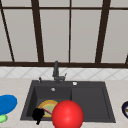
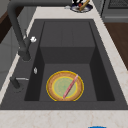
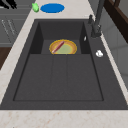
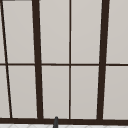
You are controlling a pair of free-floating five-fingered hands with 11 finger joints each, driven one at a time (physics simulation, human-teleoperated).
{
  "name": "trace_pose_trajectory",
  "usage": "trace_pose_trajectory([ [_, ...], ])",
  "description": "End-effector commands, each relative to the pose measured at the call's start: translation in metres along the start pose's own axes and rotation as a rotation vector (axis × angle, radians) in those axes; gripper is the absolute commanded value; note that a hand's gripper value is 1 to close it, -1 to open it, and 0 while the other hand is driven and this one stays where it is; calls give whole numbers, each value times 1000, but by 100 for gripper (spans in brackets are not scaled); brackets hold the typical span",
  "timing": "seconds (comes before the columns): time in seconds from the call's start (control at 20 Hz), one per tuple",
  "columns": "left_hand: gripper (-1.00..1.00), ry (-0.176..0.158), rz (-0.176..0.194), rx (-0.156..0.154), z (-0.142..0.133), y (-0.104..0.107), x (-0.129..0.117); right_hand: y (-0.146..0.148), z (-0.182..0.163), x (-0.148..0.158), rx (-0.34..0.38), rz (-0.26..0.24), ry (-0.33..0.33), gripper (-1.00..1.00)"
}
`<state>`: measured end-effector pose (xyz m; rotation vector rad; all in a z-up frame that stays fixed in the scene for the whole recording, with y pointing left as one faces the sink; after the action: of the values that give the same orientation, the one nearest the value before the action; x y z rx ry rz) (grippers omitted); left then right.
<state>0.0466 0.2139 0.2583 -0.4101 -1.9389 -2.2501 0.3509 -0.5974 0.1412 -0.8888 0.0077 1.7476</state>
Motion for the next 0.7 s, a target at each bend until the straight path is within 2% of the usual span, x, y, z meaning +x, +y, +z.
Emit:
trace_pose_trajectory([
  [0.0, 0, 0, 0, 0, 0, 0, 0, 17, -13, -5, -78, 37, -25, -100],
  [0.2, 0, 0, 0, 0, 0, 0, 0, 27, -25, -2, -97, 99, -79, -100],
  [0.65, 0, 0, 0, 0, 0, 0, 0, 47, -12, -13, -135, 102, -106, -100],
])
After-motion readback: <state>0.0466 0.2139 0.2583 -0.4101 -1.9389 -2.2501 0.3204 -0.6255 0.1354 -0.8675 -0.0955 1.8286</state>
